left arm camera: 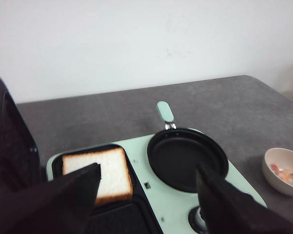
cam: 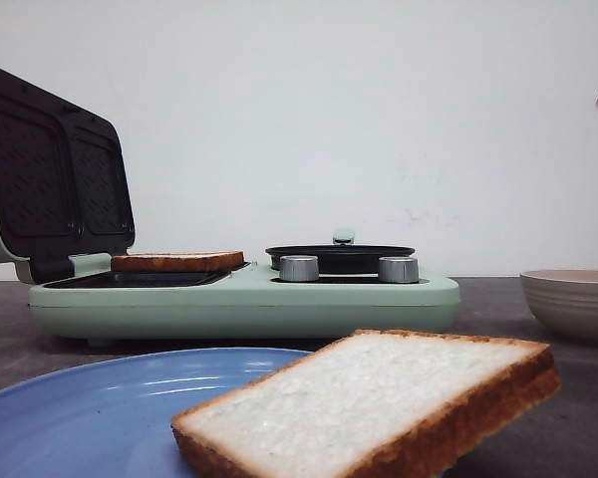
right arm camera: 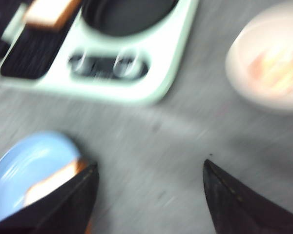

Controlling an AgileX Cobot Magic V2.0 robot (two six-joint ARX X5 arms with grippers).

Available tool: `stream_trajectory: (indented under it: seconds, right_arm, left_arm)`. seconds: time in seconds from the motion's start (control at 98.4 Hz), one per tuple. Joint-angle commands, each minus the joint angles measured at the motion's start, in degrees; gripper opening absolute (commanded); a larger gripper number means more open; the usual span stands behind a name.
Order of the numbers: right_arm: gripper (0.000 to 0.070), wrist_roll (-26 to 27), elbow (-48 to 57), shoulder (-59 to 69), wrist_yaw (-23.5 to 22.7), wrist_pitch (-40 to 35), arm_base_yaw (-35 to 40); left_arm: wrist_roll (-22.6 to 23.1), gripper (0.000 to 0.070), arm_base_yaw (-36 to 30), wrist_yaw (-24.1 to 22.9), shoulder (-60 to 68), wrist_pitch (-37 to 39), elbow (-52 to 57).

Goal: Make breakfast with bread and shrimp

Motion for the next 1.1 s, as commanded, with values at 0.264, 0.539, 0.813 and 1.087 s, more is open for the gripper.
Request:
stream_trajectory:
  seconds: [0.264,0.539,0.813,1.087]
  right_arm:
    - [0.0423,9.4,-8.9,3.4,-12.2,9.1,0.2]
    - [0.0424,9.9,-12.3,3.4,-14.3,10.1,0.2]
    - [0.0424,9.7,-12.6,3.5,-14.4,10.4,0.2]
    - [0.0424,8.2,-12.8,8.2,-19.0,10.8,0.3]
  left_arm:
    - [-0.7,0.0361,-0.3,0.3,-3.4,-0.8,0.9]
    - [-0.8,0.0361,-0.3,1.0,-3.5,-0.8,0.9]
    - [-0.8,0.0361,-0.3,1.0,-3.5,-0.8,0.9]
    - [-0.8,0.0361,-0.3,1.0,-3.5,-0.8,0.9]
